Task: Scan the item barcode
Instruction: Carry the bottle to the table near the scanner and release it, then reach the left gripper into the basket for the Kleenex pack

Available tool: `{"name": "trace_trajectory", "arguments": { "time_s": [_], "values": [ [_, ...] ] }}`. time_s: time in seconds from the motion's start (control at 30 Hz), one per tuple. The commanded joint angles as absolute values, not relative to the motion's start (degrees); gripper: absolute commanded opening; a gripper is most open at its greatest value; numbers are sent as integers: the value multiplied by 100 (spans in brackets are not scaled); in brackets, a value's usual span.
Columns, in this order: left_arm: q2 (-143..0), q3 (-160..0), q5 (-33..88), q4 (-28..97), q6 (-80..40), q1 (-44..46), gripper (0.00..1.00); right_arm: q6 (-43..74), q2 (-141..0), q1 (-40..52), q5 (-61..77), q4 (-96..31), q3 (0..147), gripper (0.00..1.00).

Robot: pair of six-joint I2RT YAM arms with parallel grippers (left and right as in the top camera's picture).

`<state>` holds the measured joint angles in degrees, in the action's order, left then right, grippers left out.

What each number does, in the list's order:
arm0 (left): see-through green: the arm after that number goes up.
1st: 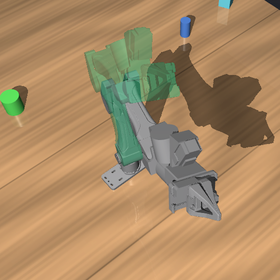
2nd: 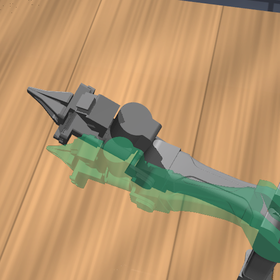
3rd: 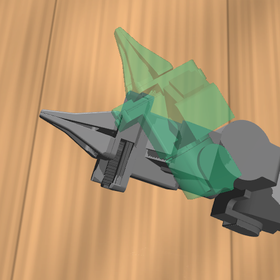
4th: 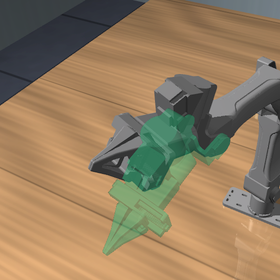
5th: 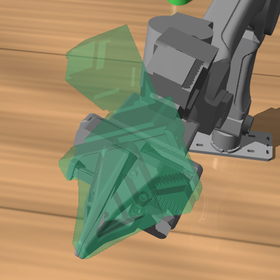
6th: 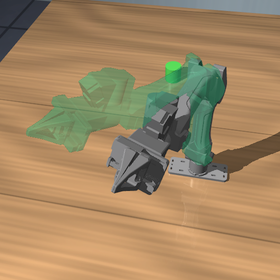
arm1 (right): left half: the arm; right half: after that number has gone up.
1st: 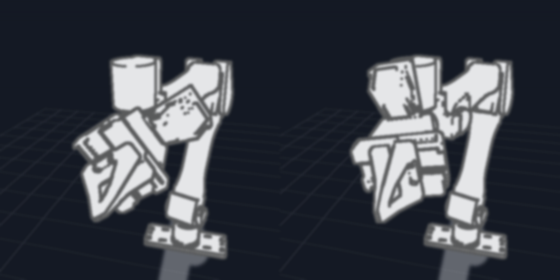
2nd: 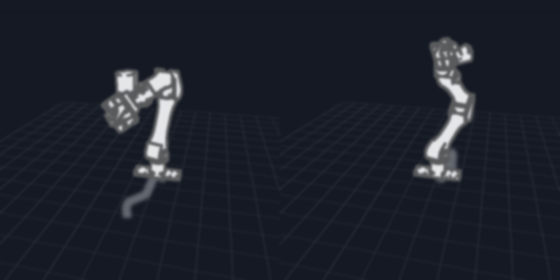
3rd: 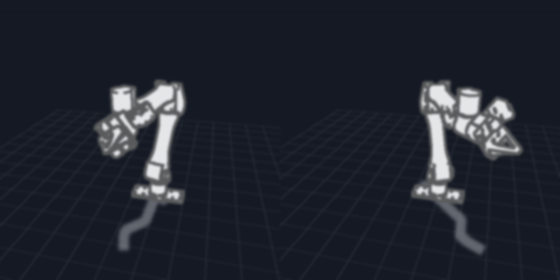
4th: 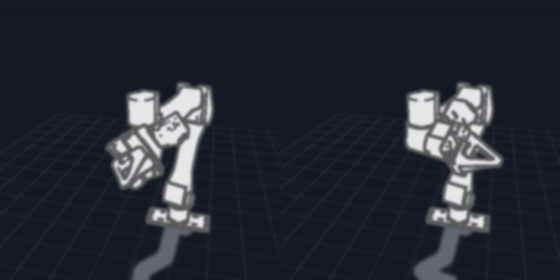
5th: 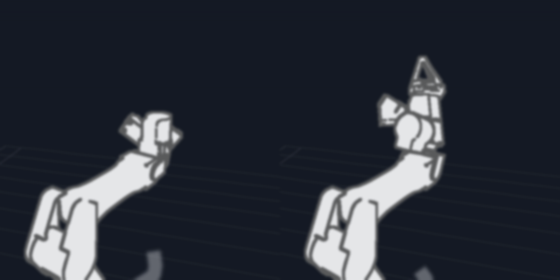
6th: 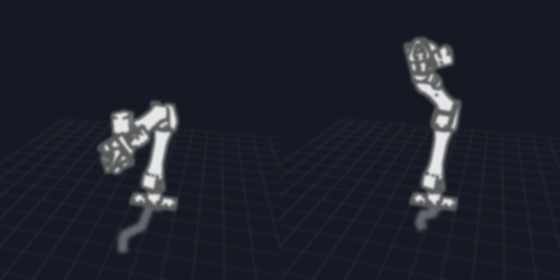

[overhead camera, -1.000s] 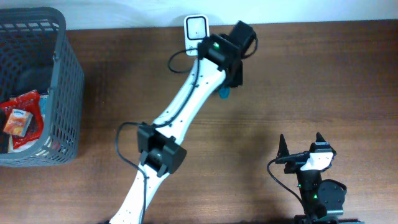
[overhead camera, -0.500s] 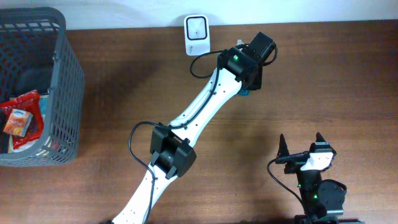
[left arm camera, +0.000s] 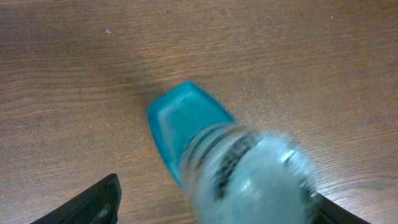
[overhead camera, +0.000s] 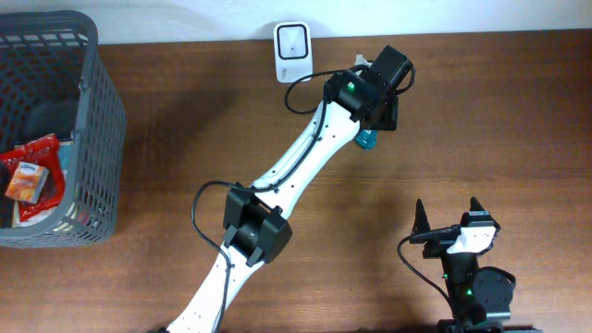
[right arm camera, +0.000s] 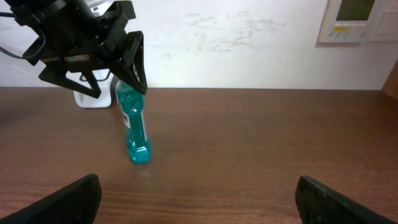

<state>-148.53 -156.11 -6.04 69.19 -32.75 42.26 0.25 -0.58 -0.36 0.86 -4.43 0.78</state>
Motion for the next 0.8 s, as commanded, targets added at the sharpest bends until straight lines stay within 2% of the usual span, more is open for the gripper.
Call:
{"name": "trace_trajectory", "arguments": {
  "time_s": [0.0, 0.17, 0.3, 0.37, 0.4, 0.53, 0.7, 0.77],
  "values": [
    [-14818, -15668, -648, 6831, -3245, 4206, 77, 89, -21, -1, 36, -454, 32, 99],
    [-14816, -16160, -622, 6820, -3245, 4121, 79, 89, -21, -1, 36, -456, 32, 99],
    [-14805, -17655, -519, 7518, -3245, 3892, 82, 89, -21, -1, 38, -456, 32, 98],
    [-14580, -17983, -523, 7841, -3242, 3656, 93, 89, -21, -1, 38, -456, 32, 99],
    [-14396, -17983, -539, 8001, -3238, 3492, 95, 89, -21, -1, 36, -456, 32, 99],
    [-13467, -17983, -537, 8639, -3072, 2246, 98, 89, -21, -1, 38, -456, 32, 99],
    [-12650, -17983, -541, 9070, -2987, 49, 99, 89, -21, -1, 36, -456, 32, 98],
    [-12562, -17983, -541, 9238, -2987, -1118, 99, 89, -21, -1, 38, -456, 32, 99]
  ]
}}
